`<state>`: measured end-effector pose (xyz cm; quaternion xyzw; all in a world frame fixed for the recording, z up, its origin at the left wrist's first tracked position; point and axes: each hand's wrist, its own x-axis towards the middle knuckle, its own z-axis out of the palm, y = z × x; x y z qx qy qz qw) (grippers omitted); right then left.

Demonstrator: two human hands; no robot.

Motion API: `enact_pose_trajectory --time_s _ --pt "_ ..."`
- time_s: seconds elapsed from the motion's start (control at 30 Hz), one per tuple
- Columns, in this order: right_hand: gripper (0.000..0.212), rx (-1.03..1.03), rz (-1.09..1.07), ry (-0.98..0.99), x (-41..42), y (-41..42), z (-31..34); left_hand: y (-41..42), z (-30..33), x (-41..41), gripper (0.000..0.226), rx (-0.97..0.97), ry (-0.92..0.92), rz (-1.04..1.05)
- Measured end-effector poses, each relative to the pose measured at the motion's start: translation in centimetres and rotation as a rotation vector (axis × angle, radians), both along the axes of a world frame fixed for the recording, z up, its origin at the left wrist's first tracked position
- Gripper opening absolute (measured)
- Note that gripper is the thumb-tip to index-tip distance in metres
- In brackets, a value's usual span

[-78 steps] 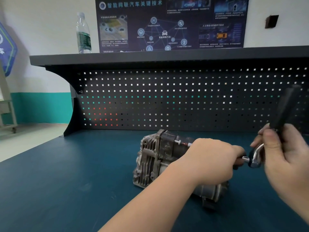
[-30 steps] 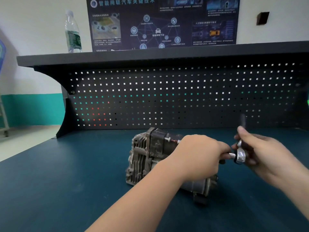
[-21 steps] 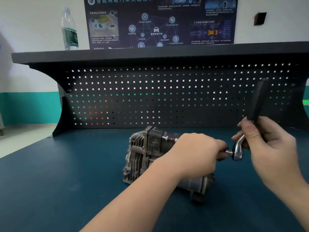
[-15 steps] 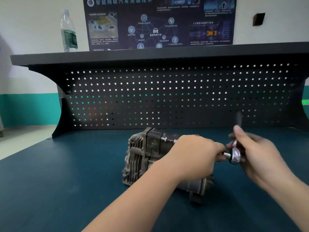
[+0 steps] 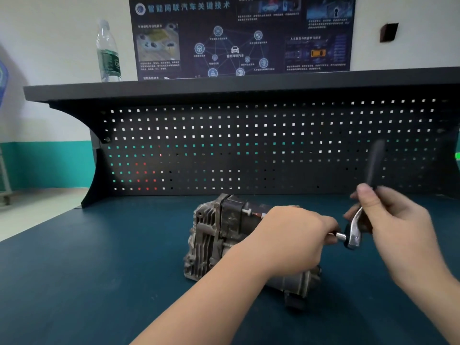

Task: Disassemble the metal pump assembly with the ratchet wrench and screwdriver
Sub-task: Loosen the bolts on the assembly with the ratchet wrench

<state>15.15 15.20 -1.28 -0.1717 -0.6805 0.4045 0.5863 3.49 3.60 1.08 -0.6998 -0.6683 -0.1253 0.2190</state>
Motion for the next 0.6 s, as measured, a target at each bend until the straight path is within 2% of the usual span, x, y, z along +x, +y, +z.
enact_pose_trajectory --time_s 0.07,0.17,0.23,0.3,0.37,0.43,0.53,0.6 --pt "0.029 0.228 -0.039 0.088 0.2 -0.9 0.0 0.0 0.2 0.0 0.023 0.008 -0.029 -0.006" --pt "0.028 0.305 -0.043 0.121 0.3 -1.3 -0.4 0.0 0.3 0.1 0.022 0.004 -0.059 0.003" --pt "0.028 0.208 -0.065 0.102 0.2 -1.2 -0.4 -0.1 0.1 0.1 0.021 0.001 -0.055 0.007" --pt "0.029 -0.073 -0.007 0.052 -0.1 -0.7 -0.1 0.0 -0.1 0.0 0.02 -0.005 -0.042 0.008" --pt "0.028 -0.435 0.157 -0.033 -0.4 0.0 0.0 0.0 -0.1 0.0 0.02 -0.018 -0.037 0.004" --pt "0.028 -0.627 0.237 -0.079 -0.7 0.0 -0.4 -0.2 0.2 0.0 0.023 -0.041 -0.081 -0.018" --pt "0.031 -0.541 0.128 -0.041 -1.3 -0.5 -1.6 -0.9 1.3 -0.2 0.03 -0.098 -0.177 -0.037" --pt "0.033 -0.461 0.046 0.005 -1.5 -0.9 -1.8 -1.9 2.5 -1.2 0.034 -0.069 -0.193 0.01"
